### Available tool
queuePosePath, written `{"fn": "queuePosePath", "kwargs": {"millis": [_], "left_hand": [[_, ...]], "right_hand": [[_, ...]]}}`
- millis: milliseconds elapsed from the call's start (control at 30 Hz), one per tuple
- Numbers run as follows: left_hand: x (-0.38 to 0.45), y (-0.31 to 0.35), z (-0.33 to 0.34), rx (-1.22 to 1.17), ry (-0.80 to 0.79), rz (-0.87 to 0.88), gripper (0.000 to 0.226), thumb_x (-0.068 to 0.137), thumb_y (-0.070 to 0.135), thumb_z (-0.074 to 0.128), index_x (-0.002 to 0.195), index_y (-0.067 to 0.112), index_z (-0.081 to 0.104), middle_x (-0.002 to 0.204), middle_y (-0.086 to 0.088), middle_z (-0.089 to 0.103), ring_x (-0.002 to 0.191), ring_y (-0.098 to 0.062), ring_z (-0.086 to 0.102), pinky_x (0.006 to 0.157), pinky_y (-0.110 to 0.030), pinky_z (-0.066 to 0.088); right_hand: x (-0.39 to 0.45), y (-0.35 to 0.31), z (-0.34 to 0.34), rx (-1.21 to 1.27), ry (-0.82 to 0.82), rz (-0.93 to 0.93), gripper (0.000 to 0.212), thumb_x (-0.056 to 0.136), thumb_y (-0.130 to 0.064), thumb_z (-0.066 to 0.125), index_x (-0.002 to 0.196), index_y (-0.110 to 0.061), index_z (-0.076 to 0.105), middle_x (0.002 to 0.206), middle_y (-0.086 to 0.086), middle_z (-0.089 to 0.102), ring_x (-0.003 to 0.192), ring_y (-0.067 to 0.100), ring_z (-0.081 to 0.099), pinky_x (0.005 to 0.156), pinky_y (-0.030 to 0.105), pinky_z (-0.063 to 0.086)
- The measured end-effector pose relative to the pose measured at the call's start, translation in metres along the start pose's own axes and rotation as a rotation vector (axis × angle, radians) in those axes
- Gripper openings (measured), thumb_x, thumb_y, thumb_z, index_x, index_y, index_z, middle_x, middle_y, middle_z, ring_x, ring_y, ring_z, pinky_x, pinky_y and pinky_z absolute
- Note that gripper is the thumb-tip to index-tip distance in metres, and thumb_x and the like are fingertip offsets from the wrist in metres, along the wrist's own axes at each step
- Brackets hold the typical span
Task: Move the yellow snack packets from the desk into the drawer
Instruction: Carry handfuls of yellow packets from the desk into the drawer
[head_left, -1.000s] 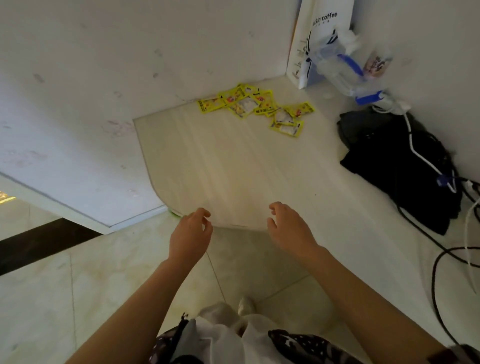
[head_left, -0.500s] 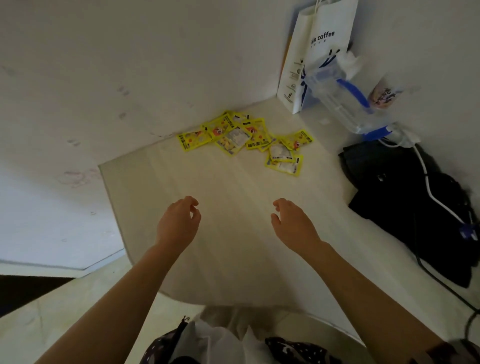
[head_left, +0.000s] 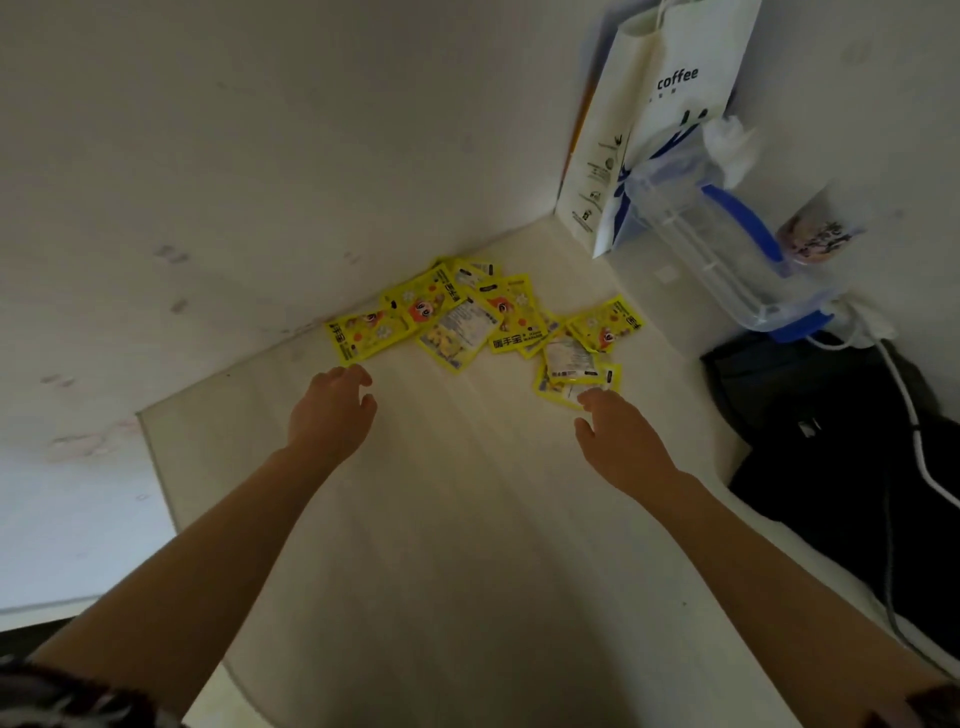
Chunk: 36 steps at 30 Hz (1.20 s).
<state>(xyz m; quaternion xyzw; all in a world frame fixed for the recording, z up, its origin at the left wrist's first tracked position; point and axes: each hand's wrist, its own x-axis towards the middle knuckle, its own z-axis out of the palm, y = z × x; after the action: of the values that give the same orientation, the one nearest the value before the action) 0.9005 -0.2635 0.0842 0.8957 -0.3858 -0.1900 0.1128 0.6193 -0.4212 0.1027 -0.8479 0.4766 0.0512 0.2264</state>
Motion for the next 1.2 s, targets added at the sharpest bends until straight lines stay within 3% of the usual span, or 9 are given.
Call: {"fn": "queuePosePath", "kwargs": {"millis": [267, 533, 633, 800, 933, 1033, 1200], "left_hand": [[0.07, 0.011, -0.006, 0.029, -0.022, -0.027, 0.045, 0.091, 0.017, 0.052, 0.134, 0.009, 0.048, 0.132, -0.019, 0.052, 0.125, -0.036, 0.043, 0.098, -0.049, 0.044], [0.107, 0.011, 0.003, 0.08, -0.1, 0.001, 0.045, 0.088, 0.015, 0.053, 0.133, 0.012, 0.047, 0.13, -0.017, 0.052, 0.12, -0.039, 0.048, 0.097, -0.048, 0.044], [0.106, 0.007, 0.007, 0.099, -0.06, 0.004, 0.039, 0.089, 0.013, 0.051, 0.128, 0.01, 0.05, 0.124, -0.017, 0.056, 0.118, -0.038, 0.048, 0.095, -0.046, 0.044], [0.096, 0.004, 0.011, 0.085, -0.012, -0.063, 0.032, 0.091, 0.015, 0.053, 0.122, 0.007, 0.056, 0.12, -0.019, 0.056, 0.115, -0.039, 0.048, 0.092, -0.046, 0.043], [0.09, 0.005, 0.011, 0.071, -0.053, -0.153, 0.049, 0.088, 0.02, 0.06, 0.134, 0.011, 0.047, 0.127, -0.02, 0.049, 0.118, -0.042, 0.044, 0.096, -0.048, 0.04], [0.085, 0.007, 0.01, 0.08, -0.122, -0.253, 0.064, 0.082, 0.025, 0.068, 0.139, 0.016, 0.041, 0.132, -0.018, 0.045, 0.121, -0.04, 0.041, 0.097, -0.05, 0.039], [0.078, 0.005, 0.008, -0.106, -0.183, -0.39, 0.065, 0.069, 0.021, 0.079, 0.127, 0.022, 0.05, 0.121, -0.013, 0.054, 0.113, -0.036, 0.049, 0.094, -0.048, 0.044]], "right_hand": [[0.093, 0.02, -0.031, -0.101, -0.029, -0.03, 0.04, 0.095, -0.01, 0.045, 0.135, -0.006, 0.043, 0.137, 0.017, 0.045, 0.12, 0.035, 0.047, 0.096, 0.043, 0.044], [0.16, 0.035, -0.035, -0.228, -0.053, -0.107, 0.068, 0.085, 0.008, 0.047, 0.148, -0.012, 0.029, 0.149, 0.012, 0.036, 0.133, 0.036, 0.035, 0.103, 0.046, 0.041], [0.168, 0.043, -0.032, -0.295, -0.088, -0.112, 0.062, 0.088, -0.001, 0.05, 0.146, -0.014, 0.031, 0.147, 0.012, 0.038, 0.136, 0.038, 0.03, 0.102, 0.048, 0.041], [0.162, 0.046, -0.025, -0.289, -0.001, -0.103, 0.045, 0.087, -0.001, 0.051, 0.131, -0.007, 0.05, 0.132, 0.017, 0.049, 0.123, 0.038, 0.04, 0.095, 0.045, 0.042], [0.152, 0.05, -0.025, -0.266, -0.014, -0.044, 0.051, 0.088, -0.009, 0.056, 0.138, -0.009, 0.044, 0.129, 0.021, 0.045, 0.119, 0.042, 0.037, 0.096, 0.045, 0.037], [0.144, 0.054, -0.03, -0.296, 0.041, -0.023, 0.043, 0.088, -0.011, 0.053, 0.131, -0.008, 0.049, 0.119, 0.021, 0.048, 0.113, 0.04, 0.039, 0.091, 0.044, 0.037], [0.137, 0.06, -0.034, -0.327, 0.084, 0.026, 0.031, 0.092, -0.022, 0.054, 0.12, -0.01, 0.055, 0.114, 0.018, 0.054, 0.108, 0.037, 0.041, 0.087, 0.042, 0.037]]}}
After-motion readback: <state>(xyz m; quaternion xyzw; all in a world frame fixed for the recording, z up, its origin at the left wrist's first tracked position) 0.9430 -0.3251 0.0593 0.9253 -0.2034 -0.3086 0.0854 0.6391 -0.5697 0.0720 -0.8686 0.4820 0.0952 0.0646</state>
